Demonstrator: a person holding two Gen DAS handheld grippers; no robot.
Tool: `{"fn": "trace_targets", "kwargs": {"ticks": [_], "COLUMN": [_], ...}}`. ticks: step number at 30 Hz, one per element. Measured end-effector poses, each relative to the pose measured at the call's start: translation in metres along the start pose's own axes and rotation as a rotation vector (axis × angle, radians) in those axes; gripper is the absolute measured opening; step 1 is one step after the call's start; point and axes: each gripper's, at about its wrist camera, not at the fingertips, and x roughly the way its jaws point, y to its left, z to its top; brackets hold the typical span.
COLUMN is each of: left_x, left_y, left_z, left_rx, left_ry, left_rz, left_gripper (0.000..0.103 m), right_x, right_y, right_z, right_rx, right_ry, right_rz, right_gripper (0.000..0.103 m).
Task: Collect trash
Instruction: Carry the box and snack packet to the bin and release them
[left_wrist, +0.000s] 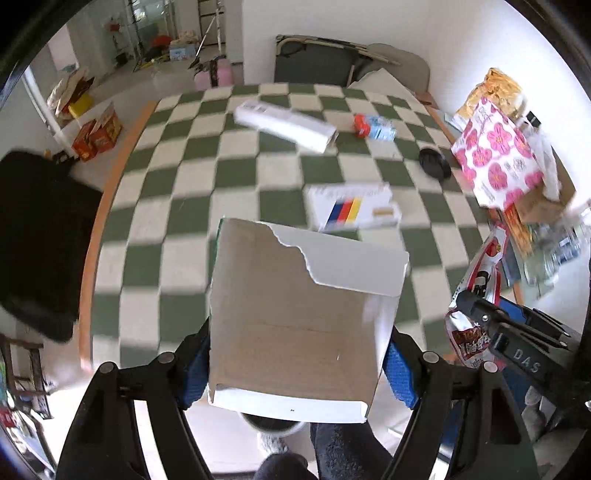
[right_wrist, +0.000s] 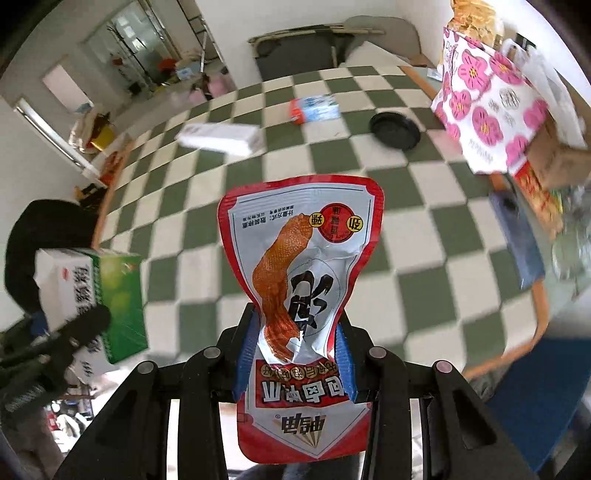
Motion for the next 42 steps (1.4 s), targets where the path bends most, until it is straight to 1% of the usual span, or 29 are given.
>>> {"fn": "trace_targets", "kwargs": {"ticks": [2,3,4,7,9,10,12,14,16,19,22,23,25,26,27,29,30,31,32,34,35,36,37,38,39,40,41,42], "left_x": [-0.006,-0.006,-0.005,0.003,0.015,0.024,0.048,0.080,0.110,0.175,0.244,0.265,0.297,0.315,0.332,0.357,0.369,0.378,0.382,0.391,0.392,0.392,0.391,0.388,0.384,0.379,0.374,0.371], "left_y": [0.021,0.029,0.038,0.057,0.068,0.074,0.084,0.094,0.101,0.111,0.123,0.126,0.128,0.129,0.131,0.134,0.135,0.135,0.137,0.143,0.145,0.148,0.149,0.150,0.153,0.153,0.153,0.154], "left_z": [-0.036,-0.049,-0.066,-0.110,-0.140,-0.155,-0.178,-0.201,-0.216,-0.240,-0.260,-0.266,-0.278,-0.283,-0.287,-0.295,-0.298,-0.302,-0.304,-0.310,-0.312,-0.314,-0.316,-0.317,-0.318,-0.319,-0.319,-0.319], "left_rx": [-0.024,-0.031,-0.036,-0.045,-0.053,-0.065,-0.097,-0.140,-0.164,-0.189,-0.239,-0.253,-0.265,-0.269,-0.276,-0.276,-0.275,-0.271,-0.262,-0.247,-0.251,-0.256,-0.257,-0.253,-0.250,-0.247,-0.248,-0.249], "left_ry": [0.025,0.040,0.065,0.130,0.181,0.211,0.273,0.339,0.385,0.453,0.512,0.527,0.556,0.567,0.575,0.585,0.583,0.576,0.571,0.564,0.557,0.547,0.539,0.527,0.519,0.514,0.510,0.506], "left_rz": [-0.012,-0.017,-0.020,-0.034,-0.041,-0.049,-0.062,-0.081,-0.089,-0.094,-0.107,-0.122,-0.129,-0.129,-0.141,-0.133,-0.124,-0.106,-0.084,-0.021,-0.008,0.007,0.028,0.063,0.081,0.091,0.093,0.099], "left_gripper": [0.076,0.076,0.076,0.076,0.076,0.076,0.076,0.076,0.076,0.076,0.076,0.076,0.076,0.077,0.079,0.082,0.091,0.102,0.103,0.103,0.103,0.103,0.103,0.103,0.103,0.103,0.103,0.103], "right_x": [-0.008,-0.011,-0.012,-0.004,0.005,0.014,0.033,0.058,0.087,0.142,0.211,0.231,0.274,0.289,0.312,0.345,0.363,0.379,0.391,0.414,0.421,0.425,0.428,0.428,0.427,0.423,0.421,0.416], "right_y": [0.013,0.020,0.024,0.038,0.042,0.043,0.042,0.037,0.029,0.013,-0.006,-0.011,-0.020,-0.024,-0.027,-0.031,-0.031,-0.032,-0.032,-0.032,-0.032,-0.032,-0.031,-0.028,-0.025,-0.022,-0.021,-0.018], "right_z": [-0.038,-0.060,-0.074,-0.131,-0.160,-0.178,-0.202,-0.227,-0.247,-0.278,-0.309,-0.316,-0.331,-0.336,-0.345,-0.355,-0.361,-0.365,-0.370,-0.376,-0.377,-0.378,-0.378,-0.377,-0.377,-0.376,-0.374,-0.372], "right_rx": [0.018,0.026,0.030,0.045,0.048,0.051,0.066,0.088,0.112,0.155,0.199,0.208,0.226,0.234,0.241,0.246,0.243,0.244,0.246,0.237,0.226,0.211,0.196,0.173,0.148,0.123,0.105,0.081], "right_ry": [0.017,0.033,0.045,0.122,0.165,0.196,0.243,0.296,0.334,0.388,0.450,0.467,0.497,0.508,0.527,0.540,0.551,0.562,0.567,0.576,0.577,0.576,0.575,0.573,0.569,0.562,0.559,0.553], "right_rz": [0.019,0.024,0.027,0.036,0.038,0.039,0.046,0.056,0.064,0.072,0.081,0.085,0.092,0.093,0.095,0.103,0.105,0.115,0.125,0.126,0.117,0.101,0.084,0.064,0.043,0.021,0.001,-0.026], "right_gripper": [0.040,0.040,0.040,0.040,0.040,0.040,0.040,0.040,0.040,0.040,0.040,0.040,0.040,0.040,0.041,0.043,0.045,0.045,0.049,0.059,0.070,0.078,0.081,0.085,0.091,0.094,0.100,0.102]}}
